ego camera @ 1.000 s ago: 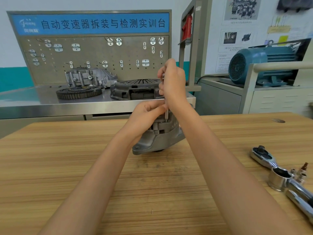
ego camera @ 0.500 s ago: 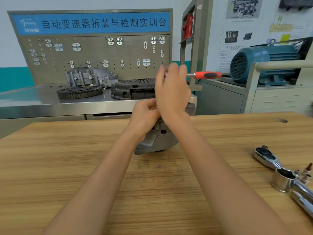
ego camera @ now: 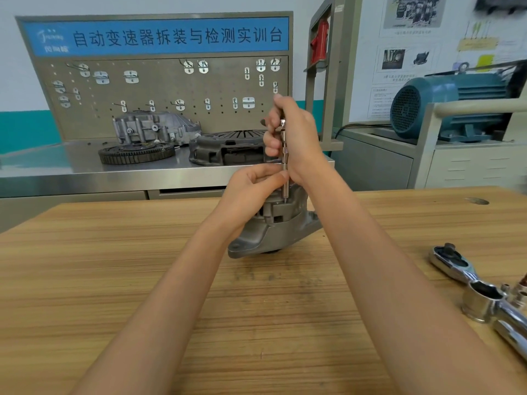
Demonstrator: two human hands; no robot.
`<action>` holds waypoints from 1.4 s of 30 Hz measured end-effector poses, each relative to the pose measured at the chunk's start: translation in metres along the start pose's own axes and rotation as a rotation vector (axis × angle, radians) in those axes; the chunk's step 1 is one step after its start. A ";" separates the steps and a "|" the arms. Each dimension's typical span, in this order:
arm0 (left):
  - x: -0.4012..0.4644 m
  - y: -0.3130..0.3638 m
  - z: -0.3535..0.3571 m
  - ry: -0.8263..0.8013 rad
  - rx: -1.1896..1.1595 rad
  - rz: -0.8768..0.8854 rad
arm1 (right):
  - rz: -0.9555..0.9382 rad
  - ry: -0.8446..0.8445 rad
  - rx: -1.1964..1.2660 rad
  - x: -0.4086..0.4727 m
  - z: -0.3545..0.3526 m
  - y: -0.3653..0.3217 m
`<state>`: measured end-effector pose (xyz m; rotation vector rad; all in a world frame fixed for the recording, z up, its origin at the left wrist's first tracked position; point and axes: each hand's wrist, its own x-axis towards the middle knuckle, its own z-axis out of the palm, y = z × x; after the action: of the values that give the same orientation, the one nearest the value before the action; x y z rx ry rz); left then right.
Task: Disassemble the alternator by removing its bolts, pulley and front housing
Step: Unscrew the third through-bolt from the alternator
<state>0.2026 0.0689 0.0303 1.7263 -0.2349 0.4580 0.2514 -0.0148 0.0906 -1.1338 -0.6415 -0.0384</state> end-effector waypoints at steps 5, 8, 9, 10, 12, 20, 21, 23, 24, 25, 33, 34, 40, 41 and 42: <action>0.002 -0.001 0.000 0.024 0.020 0.017 | -0.143 0.138 -0.171 -0.006 0.007 0.002; 0.002 -0.001 -0.001 0.059 0.046 0.048 | -0.346 0.395 -0.756 -0.013 0.014 0.013; 0.001 0.000 -0.001 0.084 0.063 0.050 | -0.383 0.489 -0.954 -0.015 0.016 0.018; 0.001 0.000 -0.001 0.105 0.080 0.045 | -0.423 0.550 -1.083 -0.017 0.018 0.022; 0.000 -0.001 0.000 0.110 0.090 0.034 | -0.483 0.560 -1.104 -0.020 0.018 0.026; -0.001 0.001 0.005 -0.013 0.016 0.028 | -0.146 0.173 -0.294 -0.005 0.007 0.002; -0.001 0.001 0.005 -0.011 0.015 0.031 | -0.072 0.109 -0.190 -0.003 0.004 -0.001; -0.002 0.001 0.004 -0.007 -0.007 0.030 | 0.037 0.003 -0.019 -0.001 0.000 -0.003; -0.002 0.001 0.004 -0.001 -0.018 0.027 | 0.077 -0.039 0.058 0.000 -0.001 -0.005; -0.002 0.001 0.003 0.008 -0.023 0.027 | 0.110 -0.070 0.116 0.001 -0.001 -0.006; -0.001 -0.001 0.003 0.060 -0.005 0.068 | -0.351 0.360 -0.530 -0.013 0.014 0.012; -0.001 -0.001 0.003 0.079 0.015 0.077 | -0.421 0.460 -0.726 -0.017 0.015 0.018; -0.003 -0.003 0.007 0.077 0.042 0.096 | -0.503 0.568 -0.757 -0.023 0.013 0.020; -0.003 -0.002 0.008 0.061 0.046 0.088 | -0.459 0.522 -0.688 -0.021 0.012 0.016; -0.002 -0.003 0.008 0.048 0.046 0.083 | -0.418 0.470 -0.622 -0.018 0.012 0.011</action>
<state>0.2028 0.0614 0.0258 1.7526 -0.2637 0.5690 0.2350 -0.0051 0.0751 -1.4960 -0.4371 -0.8881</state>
